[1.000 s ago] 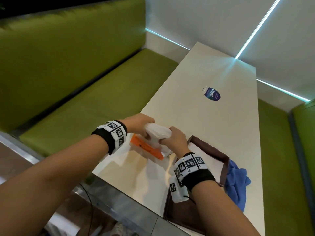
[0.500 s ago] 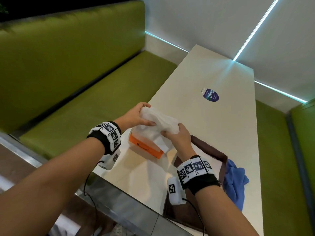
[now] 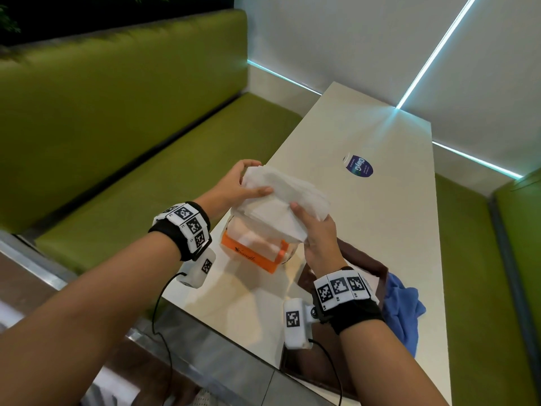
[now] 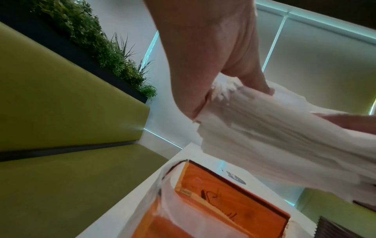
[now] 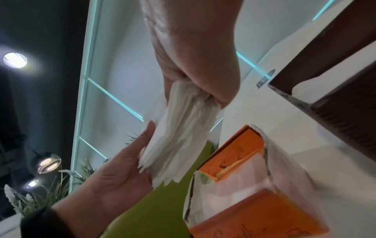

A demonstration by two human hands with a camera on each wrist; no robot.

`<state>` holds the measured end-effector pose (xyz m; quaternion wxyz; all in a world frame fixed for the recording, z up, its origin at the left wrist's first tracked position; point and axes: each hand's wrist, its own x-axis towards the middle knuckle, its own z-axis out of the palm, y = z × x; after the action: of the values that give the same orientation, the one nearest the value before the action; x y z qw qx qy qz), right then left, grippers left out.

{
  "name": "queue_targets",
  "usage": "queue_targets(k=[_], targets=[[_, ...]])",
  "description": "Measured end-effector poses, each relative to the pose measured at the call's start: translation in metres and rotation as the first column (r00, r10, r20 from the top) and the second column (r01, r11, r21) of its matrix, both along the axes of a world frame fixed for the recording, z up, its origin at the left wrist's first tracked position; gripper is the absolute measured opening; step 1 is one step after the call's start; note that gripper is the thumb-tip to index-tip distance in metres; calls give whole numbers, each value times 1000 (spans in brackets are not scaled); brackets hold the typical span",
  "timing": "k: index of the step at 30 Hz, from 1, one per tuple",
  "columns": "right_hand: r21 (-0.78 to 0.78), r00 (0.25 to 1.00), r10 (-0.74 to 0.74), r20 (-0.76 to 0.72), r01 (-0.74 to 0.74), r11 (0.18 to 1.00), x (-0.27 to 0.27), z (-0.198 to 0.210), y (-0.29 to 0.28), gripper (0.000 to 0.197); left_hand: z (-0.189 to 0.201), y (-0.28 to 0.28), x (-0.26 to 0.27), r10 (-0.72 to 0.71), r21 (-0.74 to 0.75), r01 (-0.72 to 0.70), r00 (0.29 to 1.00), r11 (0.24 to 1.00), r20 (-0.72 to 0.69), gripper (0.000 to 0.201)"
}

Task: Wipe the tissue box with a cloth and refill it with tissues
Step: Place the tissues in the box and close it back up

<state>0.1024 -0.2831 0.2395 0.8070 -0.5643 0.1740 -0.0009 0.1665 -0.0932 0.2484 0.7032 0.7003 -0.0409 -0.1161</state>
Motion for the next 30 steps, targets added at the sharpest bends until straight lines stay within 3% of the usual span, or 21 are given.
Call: queue_targets(k=[3,7,11,17,20,23,25,26,27,28,30], targets=[[57,1000,14,20,-15,998,-2,6,3,37,3,-4,-1,35,-9,-35,999,999,6,62],[24,998,57,40,-58,998,-6,9,9,46,5,-10,-7,37,-41,-40,997,998,-61,58],[-37,980,196,39,-195,980,-9,13,8,46,0,-11,-12,10,-67,-17,995,998,-97,54],[150,962,255,-94,-240,959,-17,27,-7,43,-1,-13,-12,-26,-214,-1,992,977,-123,42],[86,964,258,-65,-253,964,-19,33,-17,37,4,-18,-13,-76,-228,54,993,972,-92,34],[-140,985,173,-10,-173,975,-22,44,-36,36,5,-22,-14,-77,-110,67,993,992,-94,31],[-252,992,124,23,-114,961,-26,54,-54,35,0,-27,-14,-93,126,101,994,987,-62,39],[-282,995,97,34,-84,956,-29,59,-64,34,-5,-31,-15,-147,302,145,989,942,-16,39],[-299,996,72,47,-55,953,-32,64,-73,33,-15,-34,-14,-241,507,194,970,840,27,36],[-309,997,54,58,-33,950,-35,68,-82,32,-25,-39,-15,-351,677,234,935,698,38,31],[-319,998,28,47,-11,948,-42,72,-96,30,-48,-43,-13,-482,850,264,876,455,-14,23]])
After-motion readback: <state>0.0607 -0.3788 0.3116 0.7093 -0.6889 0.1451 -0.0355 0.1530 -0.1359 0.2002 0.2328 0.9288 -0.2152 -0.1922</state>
